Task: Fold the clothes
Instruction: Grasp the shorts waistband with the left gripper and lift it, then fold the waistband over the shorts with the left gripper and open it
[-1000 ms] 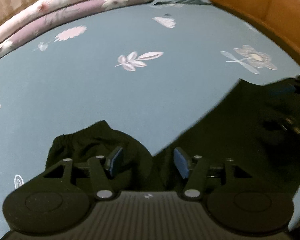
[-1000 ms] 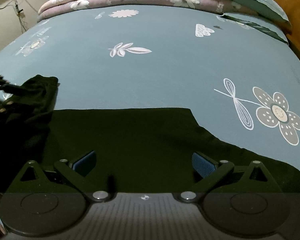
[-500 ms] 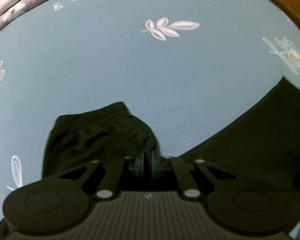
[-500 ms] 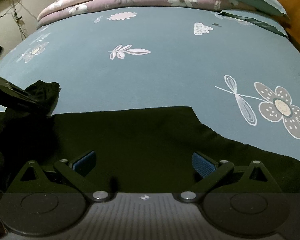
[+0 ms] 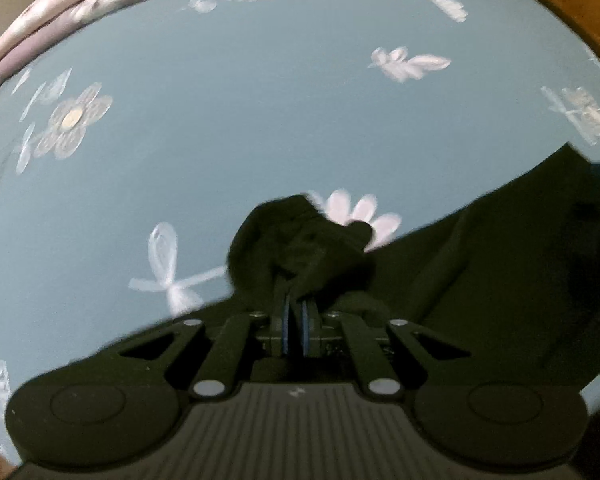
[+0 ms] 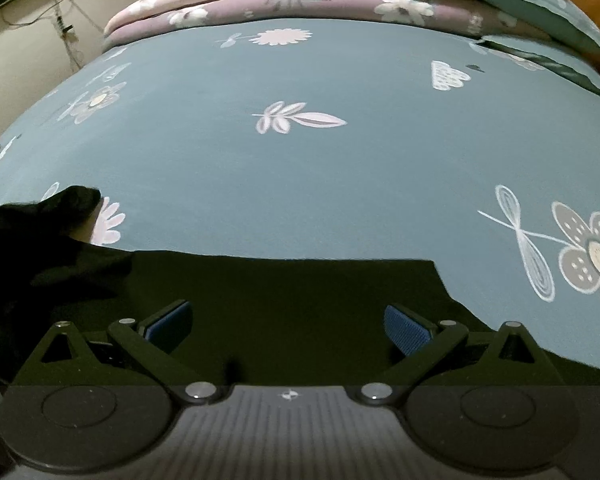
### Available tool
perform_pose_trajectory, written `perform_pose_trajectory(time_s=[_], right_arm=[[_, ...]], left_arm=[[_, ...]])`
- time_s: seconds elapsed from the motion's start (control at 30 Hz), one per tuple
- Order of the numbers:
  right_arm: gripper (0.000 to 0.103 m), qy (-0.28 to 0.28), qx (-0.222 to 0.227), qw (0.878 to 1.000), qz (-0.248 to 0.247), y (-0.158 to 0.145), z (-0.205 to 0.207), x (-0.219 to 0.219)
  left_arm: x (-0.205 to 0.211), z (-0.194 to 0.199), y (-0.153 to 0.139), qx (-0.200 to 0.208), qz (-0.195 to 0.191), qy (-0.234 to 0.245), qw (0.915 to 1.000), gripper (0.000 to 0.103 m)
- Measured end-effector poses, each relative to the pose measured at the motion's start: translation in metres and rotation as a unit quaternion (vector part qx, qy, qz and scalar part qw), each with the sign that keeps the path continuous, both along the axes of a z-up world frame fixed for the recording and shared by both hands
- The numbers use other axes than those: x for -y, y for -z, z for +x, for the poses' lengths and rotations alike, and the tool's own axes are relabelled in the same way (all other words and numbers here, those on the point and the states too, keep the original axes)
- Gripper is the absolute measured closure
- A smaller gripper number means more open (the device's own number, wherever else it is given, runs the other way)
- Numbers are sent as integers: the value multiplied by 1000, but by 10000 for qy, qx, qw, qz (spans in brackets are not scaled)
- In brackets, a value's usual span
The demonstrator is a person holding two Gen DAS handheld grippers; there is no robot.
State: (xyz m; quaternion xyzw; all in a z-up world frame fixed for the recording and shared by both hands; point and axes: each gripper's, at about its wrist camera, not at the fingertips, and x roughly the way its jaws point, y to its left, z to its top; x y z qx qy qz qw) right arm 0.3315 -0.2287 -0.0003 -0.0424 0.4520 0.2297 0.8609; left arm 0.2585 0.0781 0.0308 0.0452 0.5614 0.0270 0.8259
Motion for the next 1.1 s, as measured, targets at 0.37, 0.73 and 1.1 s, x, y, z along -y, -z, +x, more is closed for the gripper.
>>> perform_pose_trajectory(time_s=[0.37, 0.73, 1.1], right_arm=[[0, -483, -42, 9988, -35, -3, -11, -35], [0, -1200, -108, 9921, -343, 7, -19, -76], [0, -1821, -291, 9775, -1018, 45, -30, -108]], left_arm=[[-50, -49, 31, -472, 178, -558, 9972, 93], [-69, -78, 51, -674, 118, -972, 9929, 91], [-55, -100, 15, -64, -261, -463, 9986, 53]])
